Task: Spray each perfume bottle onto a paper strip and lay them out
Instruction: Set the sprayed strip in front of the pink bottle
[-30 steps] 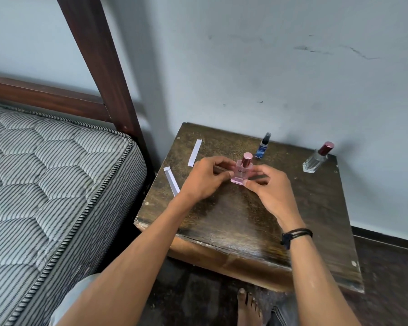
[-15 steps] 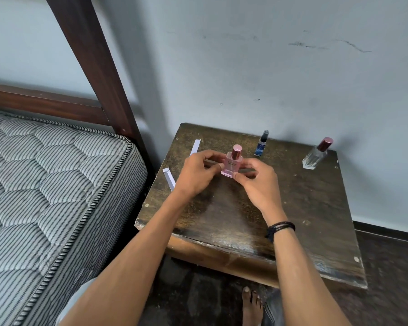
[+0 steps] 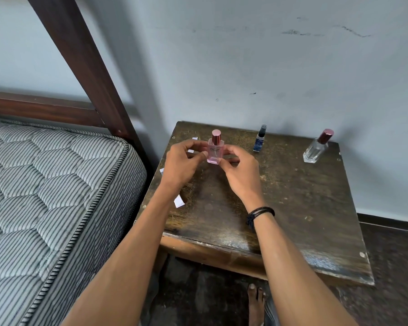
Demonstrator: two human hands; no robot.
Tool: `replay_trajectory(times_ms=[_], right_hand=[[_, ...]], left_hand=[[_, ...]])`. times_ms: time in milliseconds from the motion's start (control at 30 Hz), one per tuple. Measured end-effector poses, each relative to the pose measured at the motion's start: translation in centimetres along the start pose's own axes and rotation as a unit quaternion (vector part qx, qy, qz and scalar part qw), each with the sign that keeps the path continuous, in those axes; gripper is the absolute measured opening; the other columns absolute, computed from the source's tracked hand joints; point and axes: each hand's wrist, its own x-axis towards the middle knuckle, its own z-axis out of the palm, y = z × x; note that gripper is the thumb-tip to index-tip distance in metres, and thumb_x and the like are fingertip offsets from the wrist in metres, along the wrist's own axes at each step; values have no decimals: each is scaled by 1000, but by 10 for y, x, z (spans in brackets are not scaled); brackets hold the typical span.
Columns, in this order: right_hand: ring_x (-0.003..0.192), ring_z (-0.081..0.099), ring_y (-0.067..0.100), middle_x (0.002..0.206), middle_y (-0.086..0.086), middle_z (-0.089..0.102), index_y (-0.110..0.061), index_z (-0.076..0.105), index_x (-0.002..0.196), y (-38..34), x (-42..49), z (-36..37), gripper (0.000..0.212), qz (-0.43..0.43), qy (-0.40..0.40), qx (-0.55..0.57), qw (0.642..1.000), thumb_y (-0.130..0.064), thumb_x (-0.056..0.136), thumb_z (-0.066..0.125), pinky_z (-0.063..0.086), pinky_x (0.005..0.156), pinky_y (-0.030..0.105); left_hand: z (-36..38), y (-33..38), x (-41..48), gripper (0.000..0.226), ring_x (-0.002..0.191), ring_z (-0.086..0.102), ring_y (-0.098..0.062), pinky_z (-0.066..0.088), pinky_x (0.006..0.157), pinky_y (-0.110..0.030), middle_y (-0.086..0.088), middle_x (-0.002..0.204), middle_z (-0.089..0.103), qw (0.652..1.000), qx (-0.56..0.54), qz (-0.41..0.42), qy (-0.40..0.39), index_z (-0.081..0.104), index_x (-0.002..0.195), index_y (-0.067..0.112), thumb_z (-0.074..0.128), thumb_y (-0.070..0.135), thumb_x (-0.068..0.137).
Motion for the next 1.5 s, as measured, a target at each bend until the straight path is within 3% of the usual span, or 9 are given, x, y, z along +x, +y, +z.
replay_trajectory(times_ms=[167,333,500,767,867,1000,1100,1367,1500], right_hand=[[94,66,1,114,-8,73,-20,71,121,-1,12,12,32,-6,7,6,1000,-23,90,78,49,78,13],[91,64,3,113,-3,73,-16,71,119,-10,37,34,29,-24,8,1,1000,-19,91,76,41,70,8],[99,68,9,115,-3,73,-17,72,120,-13,58,60,30,-48,3,-9,999,-12,91,74,57,88,30],[106,68,14,118,0,74,-15,73,120,-12,67,64,29,-56,8,-16,998,-8,92,72,55,96,35],[108,68,16,118,1,74,-15,72,121,-12,68,65,31,-51,7,-21,998,-8,92,72,56,97,40],[108,68,18,119,1,73,-17,71,123,-13,67,67,33,-51,-1,-28,998,-10,91,73,56,97,41],[108,68,18,119,1,73,-17,71,124,-12,68,67,33,-53,-1,-31,998,-11,91,74,55,97,41],[107,67,17,121,-1,71,-20,69,127,-8,68,69,37,-61,-1,-31,998,-8,92,72,56,97,43],[106,66,16,130,2,65,-15,57,142,-6,69,68,56,-43,9,-26,999,-2,90,73,55,98,36]], left_hand=[[-7,-2,6,35,89,73,-5,54,76,-13,11,99,76,1000,-13,-5,-16,74,107,23,66,-4,88],[-20,-8,23,42,104,70,-3,54,95,-19,1,114,74,1000,-25,-3,-14,70,123,12,59,-12,90],[-31,-19,34,50,110,68,-5,51,105,-33,3,116,72,1000,-22,0,-7,66,120,28,56,-9,90],[-29,-27,43,50,115,65,-9,49,107,-33,-6,131,65,999,-32,-5,-30,59,136,13,57,-9,91],[-27,-27,45,51,116,64,-8,50,106,-30,-7,132,65,999,-30,-12,-24,58,138,13,57,-9,91],[-25,-28,47,53,110,66,-7,52,89,-13,-9,130,66,999,-24,-23,-15,58,138,10,55,-13,91],[-24,-30,48,56,115,65,-11,50,85,-9,-9,130,66,999,-20,-24,-15,58,140,11,53,-15,91],[-24,-29,48,58,107,66,-7,51,83,-10,-9,128,66,999,-25,-26,-4,59,137,13,49,-18,89],[-29,-36,48,62,111,67,-8,57,94,-29,-1,127,68,999,-18,-44,24,59,138,15,49,-17,85]])
